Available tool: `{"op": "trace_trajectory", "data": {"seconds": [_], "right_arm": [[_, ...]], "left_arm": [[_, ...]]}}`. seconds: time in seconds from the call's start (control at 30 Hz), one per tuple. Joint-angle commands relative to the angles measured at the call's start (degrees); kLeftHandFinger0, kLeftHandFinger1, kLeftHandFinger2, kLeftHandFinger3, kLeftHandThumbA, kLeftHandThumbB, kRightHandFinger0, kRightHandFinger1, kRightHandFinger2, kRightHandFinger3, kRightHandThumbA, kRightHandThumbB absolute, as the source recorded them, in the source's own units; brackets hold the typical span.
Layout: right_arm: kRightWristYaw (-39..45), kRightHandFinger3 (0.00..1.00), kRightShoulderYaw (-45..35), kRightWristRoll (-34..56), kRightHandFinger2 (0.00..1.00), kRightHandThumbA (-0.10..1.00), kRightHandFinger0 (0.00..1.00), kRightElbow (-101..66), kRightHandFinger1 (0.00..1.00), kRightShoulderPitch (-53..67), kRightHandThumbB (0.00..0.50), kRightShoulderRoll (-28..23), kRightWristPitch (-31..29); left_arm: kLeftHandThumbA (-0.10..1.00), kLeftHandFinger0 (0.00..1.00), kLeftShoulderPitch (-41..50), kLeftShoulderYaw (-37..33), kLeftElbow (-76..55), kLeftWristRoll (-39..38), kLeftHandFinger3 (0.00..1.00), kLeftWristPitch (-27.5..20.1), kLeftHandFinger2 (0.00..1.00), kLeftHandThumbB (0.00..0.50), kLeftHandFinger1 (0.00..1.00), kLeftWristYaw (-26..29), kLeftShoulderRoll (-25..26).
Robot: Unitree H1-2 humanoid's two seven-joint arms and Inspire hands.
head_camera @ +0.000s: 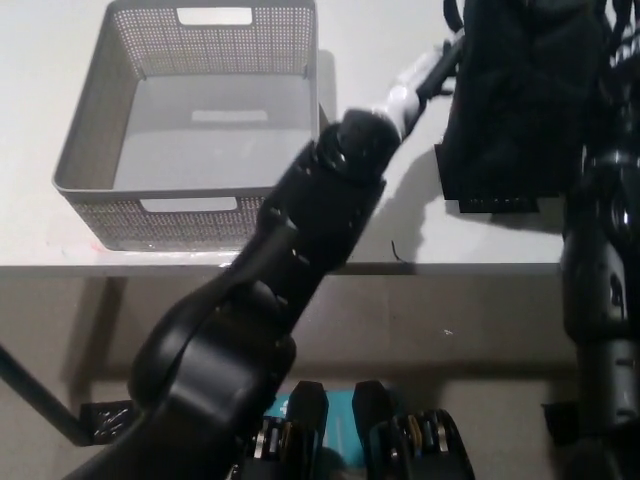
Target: Use both hands to pick up a lunch bag on the right hand side and place it into a container on the left hand side
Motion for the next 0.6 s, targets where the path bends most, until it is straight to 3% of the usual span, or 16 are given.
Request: {"op": "trace_trajectory", "data": {"seconds": [0.0, 0.07, 0.2, 0.3, 0.33, 0.43, 0.53, 0.57], "right_arm": [[0.3, 1.0, 3.14, 0.3, 1.0, 1.0, 1.0, -2.83, 1.0, -11.08, 0.005, 2.78, 4.83], [-0.37, 1.0, 4.05, -1.2, 1.0, 1.0, 1.0, -1.7, 1.0, -13.72, 0.023, 2.62, 5.86], [1.42, 1.0, 5.45, -1.61, 1.0, 1.0, 1.0, 2.93, 1.0, -18.96, 0.035, 3.62, 5.24], [2.93, 1.0, 7.19, -3.01, 1.0, 1.0, 1.0, 7.38, 1.0, -23.53, 0.035, 4.17, 3.54], [3.66, 1.0, 7.75, -2.77, 1.0, 1.0, 1.0, 8.92, 1.0, -25.49, 0.067, 5.16, 3.55], [3.56, 1.0, 9.52, -3.68, 1.0, 1.0, 1.0, 10.63, 1.0, -27.71, 0.103, 7.74, 3.44], [5.61, 1.0, 11.36, -4.12, 1.0, 1.0, 1.0, 13.09, 1.0, -29.32, 0.029, 9.66, 2.37], [6.0, 1.0, 11.6, -4.19, 1.0, 1.0, 1.0, 13.66, 1.0, -29.68, 0.028, 9.8, 2.03]], "left_arm": [[1.0, 1.0, -10.3, 0.48, -6.14, -0.53, 1.0, 0.23, 1.0, 0.288, 1.0, -4.36, -2.02], [1.0, 1.0, -11.35, 1.37, -7.59, -1.13, 1.0, 1.93, 1.0, 0.304, 1.0, -4.45, -0.69], [1.0, 1.0, -9.43, 3.3, -17.25, -2.18, 1.0, 6.8, 1.0, 0.234, 1.0, -3.08, 2.47], [1.0, 1.0, -8.11, 5.26, -23.27, -2.86, 1.0, 8.52, 1.0, 0.228, 1.0, -2.55, 4.9], [1.0, 1.0, -7.05, 5.95, -27.07, -2.86, 1.0, 10.48, 1.0, 0.246, 1.0, -2.33, 6.38], [1.0, 1.0, -3.75, 6.87, -34.58, -2.11, 1.0, 12.34, 1.0, 0.227, 1.0, -1.68, 9.34], [1.0, 1.0, -0.56, 8.04, -41.22, -2.27, 1.0, 16.04, 1.0, 0.25, 1.0, -2.16, 12.07], [1.0, 1.0, -0.31, 7.93, -41.87, -1.82, 1.0, 16.39, 1.0, 0.252, 1.0, -2.11, 12.55]]}}
